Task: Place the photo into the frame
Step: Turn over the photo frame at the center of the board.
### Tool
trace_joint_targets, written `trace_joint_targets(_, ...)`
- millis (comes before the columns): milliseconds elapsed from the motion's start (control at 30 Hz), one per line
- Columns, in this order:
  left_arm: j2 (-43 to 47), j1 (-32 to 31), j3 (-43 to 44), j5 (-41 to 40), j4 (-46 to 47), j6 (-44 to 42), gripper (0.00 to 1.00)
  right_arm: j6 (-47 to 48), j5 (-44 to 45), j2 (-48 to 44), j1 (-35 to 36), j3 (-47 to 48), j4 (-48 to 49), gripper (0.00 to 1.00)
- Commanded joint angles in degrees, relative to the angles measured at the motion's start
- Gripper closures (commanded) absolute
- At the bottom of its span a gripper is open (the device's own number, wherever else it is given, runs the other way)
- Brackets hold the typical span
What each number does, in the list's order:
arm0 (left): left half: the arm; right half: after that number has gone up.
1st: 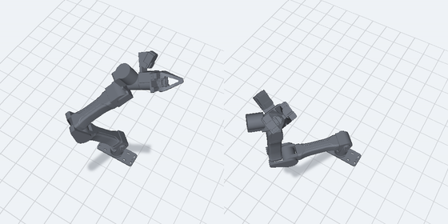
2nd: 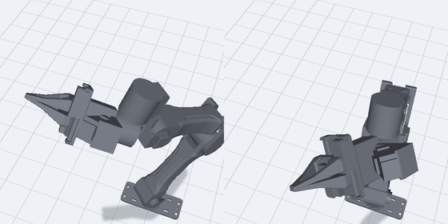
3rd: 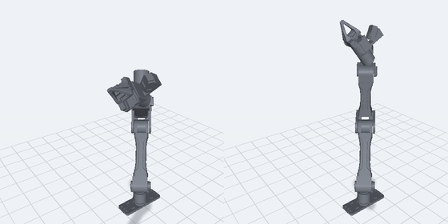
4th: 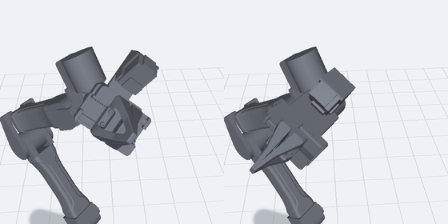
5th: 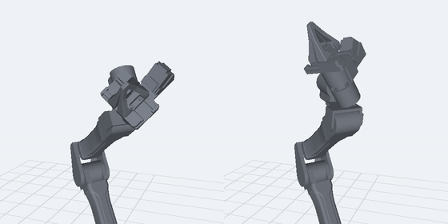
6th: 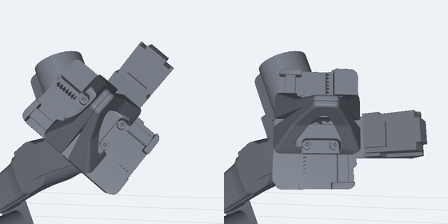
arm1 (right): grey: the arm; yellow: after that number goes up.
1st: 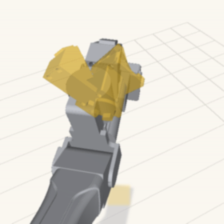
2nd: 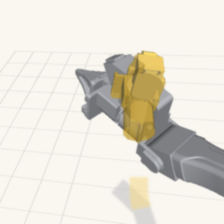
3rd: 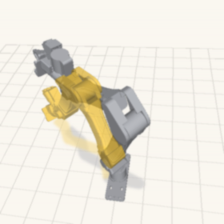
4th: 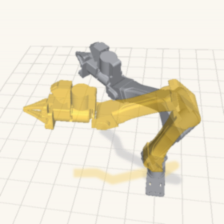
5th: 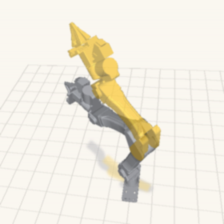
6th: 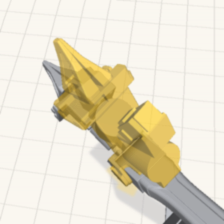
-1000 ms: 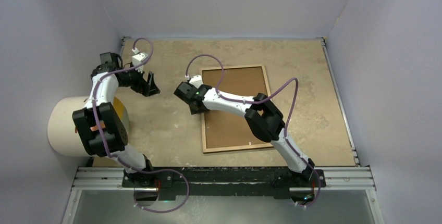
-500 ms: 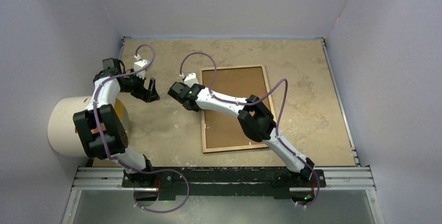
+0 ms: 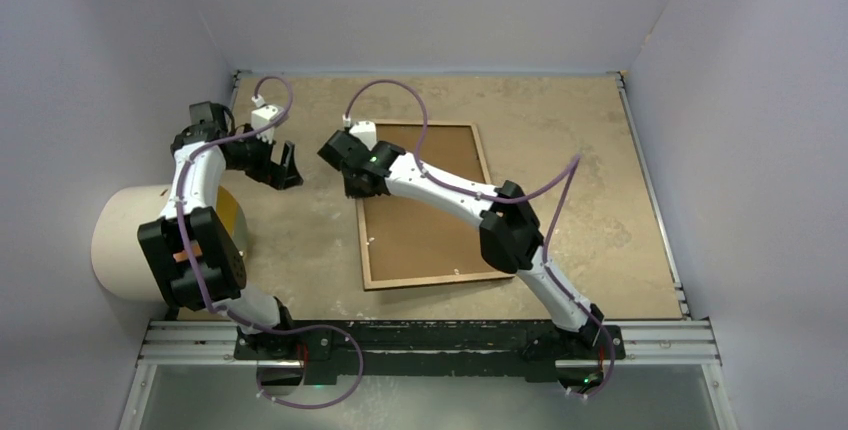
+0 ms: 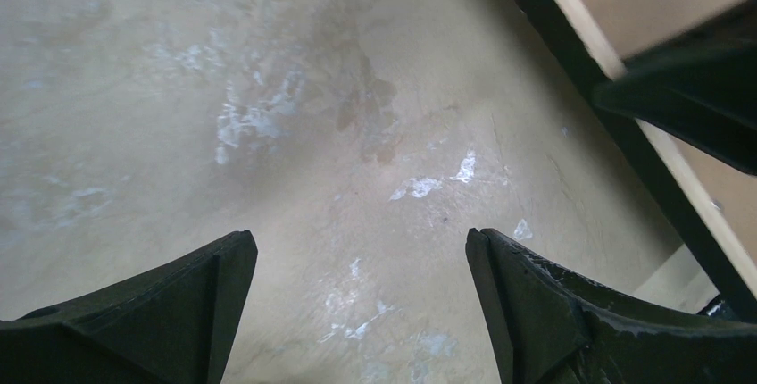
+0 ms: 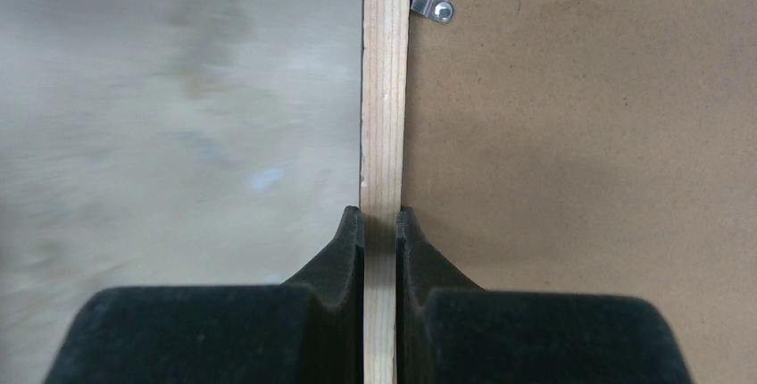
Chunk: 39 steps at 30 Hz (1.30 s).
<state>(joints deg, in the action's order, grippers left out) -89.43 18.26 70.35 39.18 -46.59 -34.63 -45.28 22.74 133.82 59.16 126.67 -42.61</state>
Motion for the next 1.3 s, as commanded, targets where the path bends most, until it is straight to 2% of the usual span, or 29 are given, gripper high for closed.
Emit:
trace_joint_targets(0, 2.2, 1.3, 7.3, -3.2, -0.8, 5.5, 0.04, -7.1, -9.8, -9.7, 0.5, 7.2, 12.5, 1.00)
trace_joint_targets(100, 2.2, 2.2, 10.3, -3.6, -1.9, 7.1, 0.04, -10.5, -12.2, -12.8, 0.2, 5.5, 17.2, 1.00)
trace_joint_targets(300, 5.1, 2.2, 14.5, -0.9, -5.7, 5.8, 0.04, -19.3, -16.9, -22.4, -1.5, -9.5, 36.6, 1.00)
trace_joint_targets(400, 6.5, 2.2, 15.7, -0.3, -6.9, 5.4, 0.04, -24.1, -20.4, -23.5, -3.5, -14.1, 41.7, 1.00)
trace_joint_targets(567, 7.3, 2.0, 17.6, 0.9, -7.8, 6.3, 0.04, -36.5, -28.5, -24.2, -6.9, -22.5, 57.5, 1.00)
trace_joint_targets(767, 8.0, 0.4, 19.9, 2.7, -6.7, 9.0, 0.05, -42.0, -32.3, -24.3, -9.4, -24.8, 64.8, 1.00)
trace_joint_targets(1000, 7.9, -7.3, 21.6, -2.7, -4.1, 12.9, 0.05, -44.4, -35.7, -22.4, -10.0, -21.8, 67.7, 1.00)
trace_joint_targets(1267, 6.0, -11.3, 24.8, -4.9, -2.5, 15.2, 0.06, -46.5, -39.8, -27.9, -13.9, -33.7, 72.4, 1.00)
